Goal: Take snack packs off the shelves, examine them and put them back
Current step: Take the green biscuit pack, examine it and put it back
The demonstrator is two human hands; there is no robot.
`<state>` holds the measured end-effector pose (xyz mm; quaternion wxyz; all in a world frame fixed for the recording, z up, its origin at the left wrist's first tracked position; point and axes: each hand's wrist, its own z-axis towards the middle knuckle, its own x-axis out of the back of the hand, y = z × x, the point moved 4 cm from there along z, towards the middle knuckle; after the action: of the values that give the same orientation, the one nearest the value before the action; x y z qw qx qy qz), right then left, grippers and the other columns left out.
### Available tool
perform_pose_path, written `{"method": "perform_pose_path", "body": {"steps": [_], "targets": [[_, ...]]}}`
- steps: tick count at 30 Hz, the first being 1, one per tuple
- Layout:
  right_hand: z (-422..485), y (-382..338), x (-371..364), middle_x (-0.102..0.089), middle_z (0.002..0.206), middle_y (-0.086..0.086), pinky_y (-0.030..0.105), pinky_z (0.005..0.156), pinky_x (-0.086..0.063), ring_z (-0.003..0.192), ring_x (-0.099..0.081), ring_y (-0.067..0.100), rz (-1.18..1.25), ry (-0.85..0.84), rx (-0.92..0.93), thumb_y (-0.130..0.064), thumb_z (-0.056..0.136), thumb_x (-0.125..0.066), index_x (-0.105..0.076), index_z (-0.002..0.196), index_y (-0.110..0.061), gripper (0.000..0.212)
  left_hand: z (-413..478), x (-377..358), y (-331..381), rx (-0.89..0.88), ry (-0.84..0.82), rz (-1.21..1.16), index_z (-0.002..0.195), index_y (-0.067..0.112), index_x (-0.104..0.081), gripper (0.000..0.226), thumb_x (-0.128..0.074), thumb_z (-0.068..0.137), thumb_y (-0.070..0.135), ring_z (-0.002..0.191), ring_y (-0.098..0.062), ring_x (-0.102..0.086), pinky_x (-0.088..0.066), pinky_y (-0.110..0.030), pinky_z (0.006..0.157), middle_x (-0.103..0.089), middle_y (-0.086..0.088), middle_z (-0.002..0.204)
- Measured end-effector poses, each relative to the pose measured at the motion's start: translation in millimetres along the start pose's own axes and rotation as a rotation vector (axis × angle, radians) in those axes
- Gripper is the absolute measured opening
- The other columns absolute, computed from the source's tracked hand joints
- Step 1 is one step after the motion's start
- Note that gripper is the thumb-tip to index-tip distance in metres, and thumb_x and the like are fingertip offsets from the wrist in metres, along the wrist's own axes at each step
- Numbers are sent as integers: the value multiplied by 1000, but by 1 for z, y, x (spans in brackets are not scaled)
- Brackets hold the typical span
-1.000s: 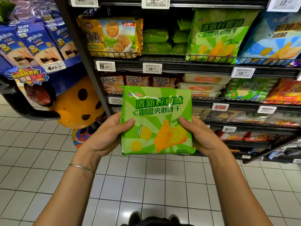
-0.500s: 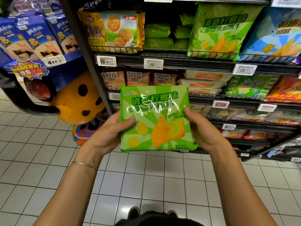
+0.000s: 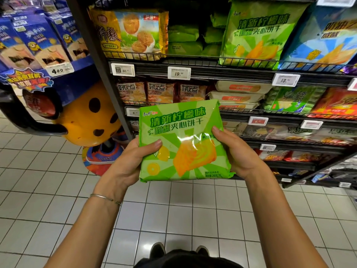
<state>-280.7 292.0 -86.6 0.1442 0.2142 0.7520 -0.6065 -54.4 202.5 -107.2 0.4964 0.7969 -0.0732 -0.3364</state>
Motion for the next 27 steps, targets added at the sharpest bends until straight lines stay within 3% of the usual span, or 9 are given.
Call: {"method": "perform_pose_path", "body": {"steps": [8,13,15,16,19,21,23,25,27], "targets": [[2,-1,-2,-72,130,13,37,85,-61,115,-71,29,-18,36,-13,-33,94,-63,-70,129,-18,39,-6,-2,-4,64,26,-76,124,10,-71,37,-62,88,10,106,-33,-76,-65,-45,85,-73,-20,127],[4,0,3,-76,123,-5,39,77,-63,113,-73,22,5,105,35,-38,94,-69,-34,154,-39,70,-10,-4,-5,218,41,-250,120,14,-80,41,-61,94,40,111,-33,-75,-65,-49,83,-73,-16,129],[6,3,7,-75,118,-14,37,74,-63,107,-75,14,3,152,46,-43,90,-66,-13,161,-46,89,-9,-2,-2,222,50,-304,136,17,-70,48,-56,100,46,112,-33,-74,-66,-45,75,-72,-15,132],[7,5,9,-71,124,-15,38,76,-63,109,-74,14,-15,165,55,-44,88,-63,-13,162,-47,89,-8,0,0,205,56,-299,147,22,-59,51,-54,102,46,116,-34,-72,-66,-44,75,-69,-14,137],[6,6,8,-65,141,-5,38,84,-63,121,-69,21,-71,128,44,-43,97,-54,-40,156,-39,61,-7,3,5,103,47,-221,155,40,-45,54,-53,102,47,127,-35,-66,-65,-48,86,-63,-8,146],[6,7,11,-69,136,1,36,79,-63,115,-71,23,-89,109,19,-40,103,-50,-52,149,-30,47,-9,4,7,78,7,-155,151,40,-50,52,-45,102,56,113,-34,-74,-66,-46,71,-66,-8,143],[7,11,17,-76,117,11,33,61,-62,89,-77,24,-129,156,-58,-46,103,-49,-59,143,-21,48,-12,5,7,156,-37,-102,150,34,-52,61,-36,101,66,92,-37,-78,-65,-42,55,-66,-18,140],[8,17,21,-77,93,21,28,48,-59,65,-76,24,-161,191,-175,-55,106,-38,-60,135,-8,60,-12,6,7,234,-60,-83,146,19,-57,73,-29,102,70,89,-38,-79,-66,-38,56,-67,-31,130],[8,21,22,-76,94,28,28,48,-59,67,-78,28,-151,169,-247,-68,102,-32,-60,131,-14,68,-9,7,7,261,-57,-76,141,15,-59,81,-27,99,76,92,-37,-79,-65,-38,58,-69,-34,122]]}}
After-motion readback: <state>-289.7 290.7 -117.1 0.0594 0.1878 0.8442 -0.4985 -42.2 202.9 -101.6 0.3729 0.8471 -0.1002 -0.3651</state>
